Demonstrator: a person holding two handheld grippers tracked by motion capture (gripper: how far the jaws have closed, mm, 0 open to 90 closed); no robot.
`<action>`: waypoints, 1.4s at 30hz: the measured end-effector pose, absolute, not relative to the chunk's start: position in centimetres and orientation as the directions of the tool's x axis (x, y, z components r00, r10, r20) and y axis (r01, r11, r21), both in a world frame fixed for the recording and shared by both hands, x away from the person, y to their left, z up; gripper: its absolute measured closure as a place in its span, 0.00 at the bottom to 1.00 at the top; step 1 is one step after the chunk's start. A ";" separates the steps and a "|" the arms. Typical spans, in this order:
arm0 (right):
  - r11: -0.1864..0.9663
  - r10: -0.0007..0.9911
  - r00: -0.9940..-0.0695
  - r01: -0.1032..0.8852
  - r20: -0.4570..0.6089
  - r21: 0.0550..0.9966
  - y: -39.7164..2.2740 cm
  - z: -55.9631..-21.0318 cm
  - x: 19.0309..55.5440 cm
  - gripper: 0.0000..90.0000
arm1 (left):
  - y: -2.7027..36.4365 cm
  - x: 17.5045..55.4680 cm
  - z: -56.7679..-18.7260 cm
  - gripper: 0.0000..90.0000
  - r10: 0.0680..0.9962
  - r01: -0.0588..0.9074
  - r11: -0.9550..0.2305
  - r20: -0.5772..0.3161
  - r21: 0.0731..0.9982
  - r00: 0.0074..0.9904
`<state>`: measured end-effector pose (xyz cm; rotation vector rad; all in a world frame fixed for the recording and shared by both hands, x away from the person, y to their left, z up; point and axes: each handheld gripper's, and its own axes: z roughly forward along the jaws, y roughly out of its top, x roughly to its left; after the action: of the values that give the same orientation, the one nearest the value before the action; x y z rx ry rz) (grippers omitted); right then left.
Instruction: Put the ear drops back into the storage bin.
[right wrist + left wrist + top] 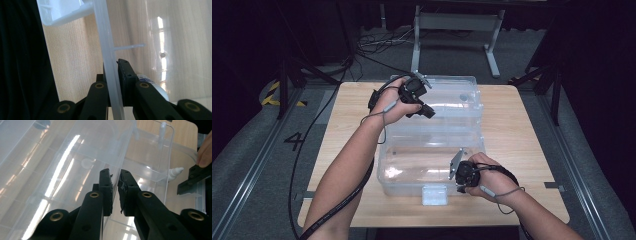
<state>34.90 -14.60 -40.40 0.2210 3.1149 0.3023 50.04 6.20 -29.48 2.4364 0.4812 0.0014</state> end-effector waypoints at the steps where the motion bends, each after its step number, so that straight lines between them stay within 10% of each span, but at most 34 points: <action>1: 0.971 0.141 -0.990 0.140 0.010 0.192 -14.6 -40.4 34.9 0.95 | 6.2 50.0 -29.4 0.91 0.340 0.337 -0.730 -0.111 0.594 0.934; 42: 0.969 0.144 -0.989 0.144 0.011 0.202 -14.6 -40.5 34.9 0.95 | 6.3 43.8 -27.9 0.96 0.231 0.210 -0.780 -0.041 0.589 0.972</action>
<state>34.86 -14.64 -40.51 0.2277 3.1131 0.3183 43.78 6.34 -27.93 2.4910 0.3087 0.0445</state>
